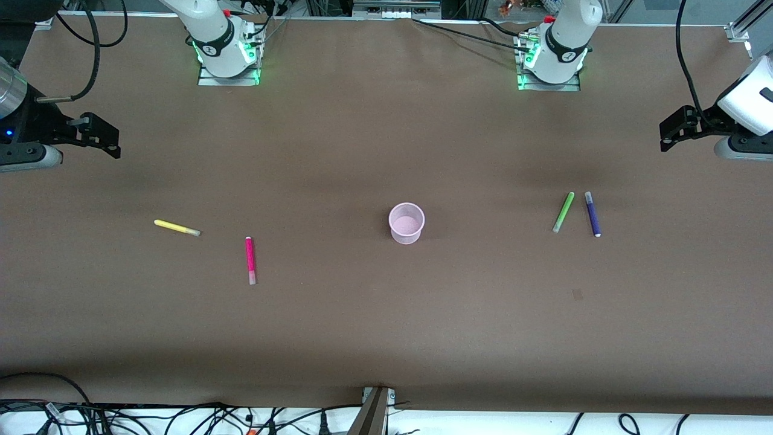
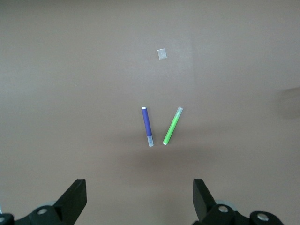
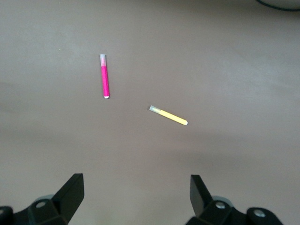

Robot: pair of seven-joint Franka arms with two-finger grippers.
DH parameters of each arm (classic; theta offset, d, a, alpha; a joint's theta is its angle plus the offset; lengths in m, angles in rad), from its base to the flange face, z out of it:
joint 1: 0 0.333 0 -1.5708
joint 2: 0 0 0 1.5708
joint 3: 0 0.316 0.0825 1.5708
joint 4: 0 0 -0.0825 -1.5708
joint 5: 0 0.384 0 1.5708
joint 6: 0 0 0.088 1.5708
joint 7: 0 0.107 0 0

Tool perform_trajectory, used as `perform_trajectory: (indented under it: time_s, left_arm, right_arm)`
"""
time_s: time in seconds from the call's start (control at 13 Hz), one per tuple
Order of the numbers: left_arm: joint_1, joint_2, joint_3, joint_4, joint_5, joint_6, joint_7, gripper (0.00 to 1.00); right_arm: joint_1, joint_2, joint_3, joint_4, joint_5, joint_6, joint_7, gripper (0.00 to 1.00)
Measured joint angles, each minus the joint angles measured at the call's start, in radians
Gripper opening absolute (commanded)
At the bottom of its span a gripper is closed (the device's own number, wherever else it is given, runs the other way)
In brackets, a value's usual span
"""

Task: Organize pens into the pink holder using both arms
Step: 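Reach the right gripper to the pink marker while the left gripper reaches the blue marker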

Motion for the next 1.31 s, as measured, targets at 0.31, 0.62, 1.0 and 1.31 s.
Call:
perform_trajectory:
  time_s: [0.31,0.62,1.0,1.31]
  left_arm:
    - [0.001,0.0,0.001,0.0,0.0,0.0,0.0,1.0]
    - [0.003,0.0,0.002,0.0,0.0,0.0,0.0,1.0]
    - [0.004,0.0,0.003,0.0,0.0,0.0,0.0,1.0]
    - [0.004,0.001,0.003,0.0,0.0,0.0,0.0,1.0]
  right_arm:
    - [0.0,-0.002,0.001,-0.052,0.022,0.023,0.012,1.0]
    - [-0.001,0.001,-0.004,-0.057,0.044,0.034,0.013,1.0]
    - [0.001,0.084,-0.001,-0.079,0.09,0.034,0.003,1.0]
    - [0.045,0.19,0.004,-0.136,0.117,0.152,0.027,1.0]
